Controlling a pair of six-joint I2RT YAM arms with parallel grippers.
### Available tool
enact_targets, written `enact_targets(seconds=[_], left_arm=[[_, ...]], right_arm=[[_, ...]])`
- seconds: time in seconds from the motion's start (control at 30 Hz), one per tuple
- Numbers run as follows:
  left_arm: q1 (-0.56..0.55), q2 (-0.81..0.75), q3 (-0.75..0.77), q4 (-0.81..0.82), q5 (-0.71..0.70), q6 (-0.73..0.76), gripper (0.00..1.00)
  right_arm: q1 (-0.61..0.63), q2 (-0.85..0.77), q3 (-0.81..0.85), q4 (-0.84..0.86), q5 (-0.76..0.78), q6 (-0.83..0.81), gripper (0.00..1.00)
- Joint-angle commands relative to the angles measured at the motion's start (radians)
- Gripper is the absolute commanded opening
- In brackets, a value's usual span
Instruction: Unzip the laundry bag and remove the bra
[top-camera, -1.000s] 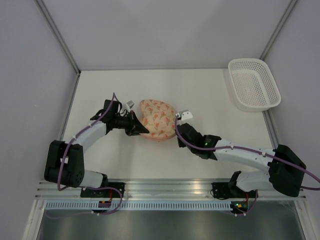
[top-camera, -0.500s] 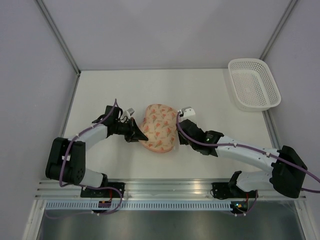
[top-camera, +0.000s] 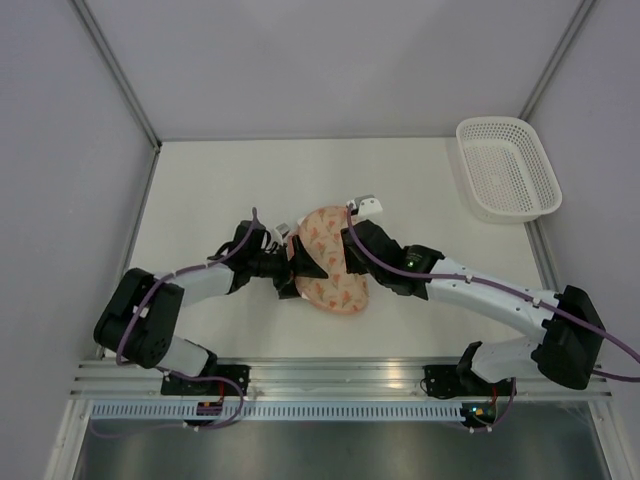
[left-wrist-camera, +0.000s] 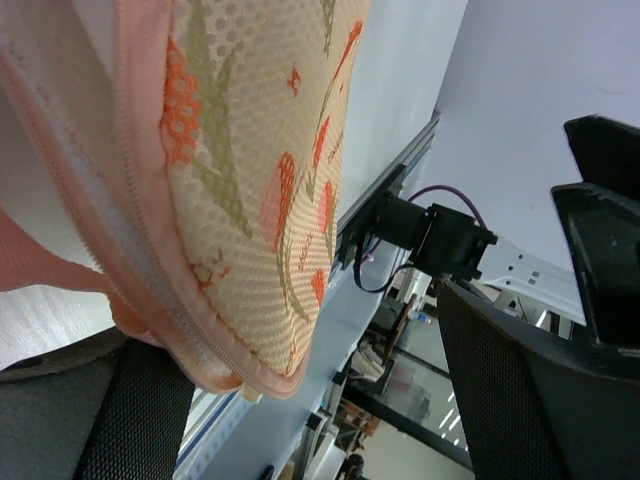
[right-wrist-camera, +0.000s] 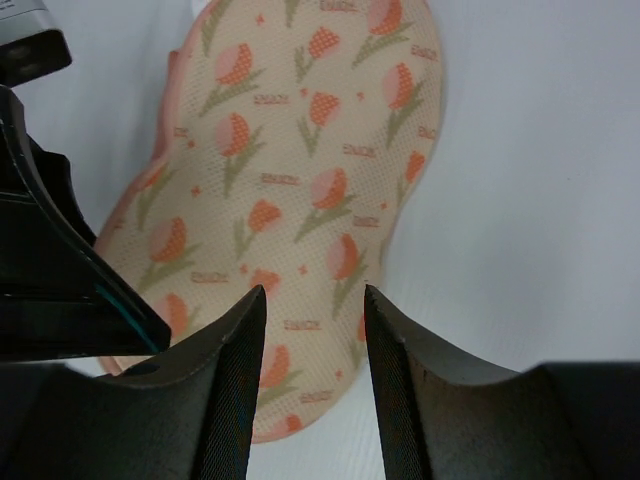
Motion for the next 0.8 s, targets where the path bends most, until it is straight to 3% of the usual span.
enact_targets(seconds=[0.0,0.1,0.23,0.43,0.57,0.67,0.77], left_arm=[[-0.009,-0.068,-0.001,0.112,-0.101,-0.113,0.96],[0.066,-0.237,-0.015,-0.032,-0.248,-0.067,1.0],[0.12,-0.439,-0.023,-0.163,-0.334,-0.027,1.0],[0.131,-0.502,-0.029,-0.295,-0.371,-0.03,1.0],[0.131,-0.395,-0.038,-0.358,-0.337,0.005,0.99],[0.137,-0.455,-0.084,-0.377,-0.59,0.028,1.0],[0.137,-0.502,-0.105,-0.357,-0.679,0.039,0.99]], right_arm=[[0.001,0.038,0.053,0.014,-0.064,0.004,0.5],[0.011,0.052,0.045,0.038,-0.101,0.003,0.49],[0.012,0.061,0.025,0.077,-0.124,0.006,0.49],[0.012,0.096,0.05,0.074,-0.117,0.001,0.49],[0.012,0.102,0.062,0.058,-0.103,0.003,0.49],[0.012,0.076,0.045,0.057,-0.091,0.003,0.49],[0.014,0.058,0.027,0.06,-0.086,0.003,0.49]])
